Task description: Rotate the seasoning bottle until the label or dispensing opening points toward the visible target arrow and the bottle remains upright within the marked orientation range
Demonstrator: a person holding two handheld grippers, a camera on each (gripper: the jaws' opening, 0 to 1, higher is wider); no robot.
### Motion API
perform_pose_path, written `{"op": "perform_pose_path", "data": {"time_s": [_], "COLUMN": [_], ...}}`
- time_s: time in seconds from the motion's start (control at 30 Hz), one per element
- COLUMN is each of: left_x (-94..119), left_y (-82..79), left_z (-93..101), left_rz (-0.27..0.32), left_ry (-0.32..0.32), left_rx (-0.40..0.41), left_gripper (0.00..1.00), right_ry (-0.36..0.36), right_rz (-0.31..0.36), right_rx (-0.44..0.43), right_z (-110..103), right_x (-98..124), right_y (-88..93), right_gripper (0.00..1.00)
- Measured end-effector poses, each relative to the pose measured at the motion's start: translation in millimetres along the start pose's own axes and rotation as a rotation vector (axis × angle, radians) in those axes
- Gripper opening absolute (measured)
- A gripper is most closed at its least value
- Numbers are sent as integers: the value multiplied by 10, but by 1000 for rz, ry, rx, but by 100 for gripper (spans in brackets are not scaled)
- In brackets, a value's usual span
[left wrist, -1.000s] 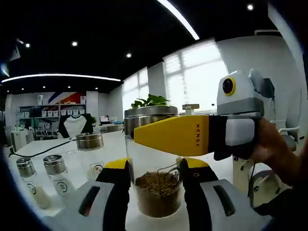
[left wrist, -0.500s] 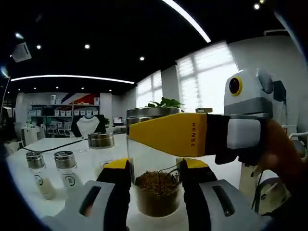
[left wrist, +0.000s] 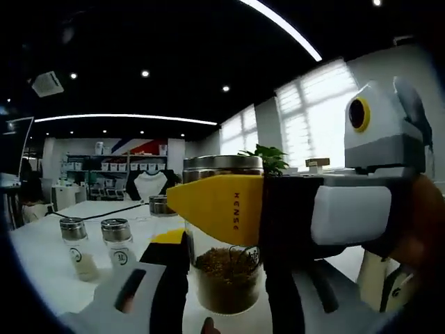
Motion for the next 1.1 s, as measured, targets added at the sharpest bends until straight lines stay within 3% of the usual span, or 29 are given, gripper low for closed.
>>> {"op": "perform_pose_path", "data": {"time_s": [0.1, 0.47, 0.57, 0.83, 0.93, 1.1], "left_x": [-3, 13, -12, -36, -33, 12], "left_y": [6, -3, 5, 48, 161, 231], "left_z": [-21, -42, -59, -15, 4, -152], "left_rz": [-4, 13, -8, -15, -68, -112], "left_ry": [-19, -22, -30, -21, 16, 0], "left_rx": [-5, 11, -54, -80, -62, -54], "left_gripper": [43, 44, 44, 49, 53, 62], "right_ry": [13, 10, 9, 8, 40, 111], "right_rz": [-2, 13, 25, -11, -6, -14], "right_rx": [-17, -75, -73, -104, -106, -101], "right_z": [-8, 38, 47, 107, 189, 427], "right_x": [-19, -32, -31, -63, -57, -56], "right_y": [5, 13, 22, 165, 187, 222], "right_gripper": [43, 39, 39, 39, 39, 39]}}
Point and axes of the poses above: the point that each gripper's makers call its tool centre point, and the gripper's own axes: x roughly backward along the fingers, z roughly to its right, y roughly out of its underside, the point moved 2 cm from there along x, roughly backward along the fingers, and after that the axes turned 14 degrees about x, right-handed, at the moved point
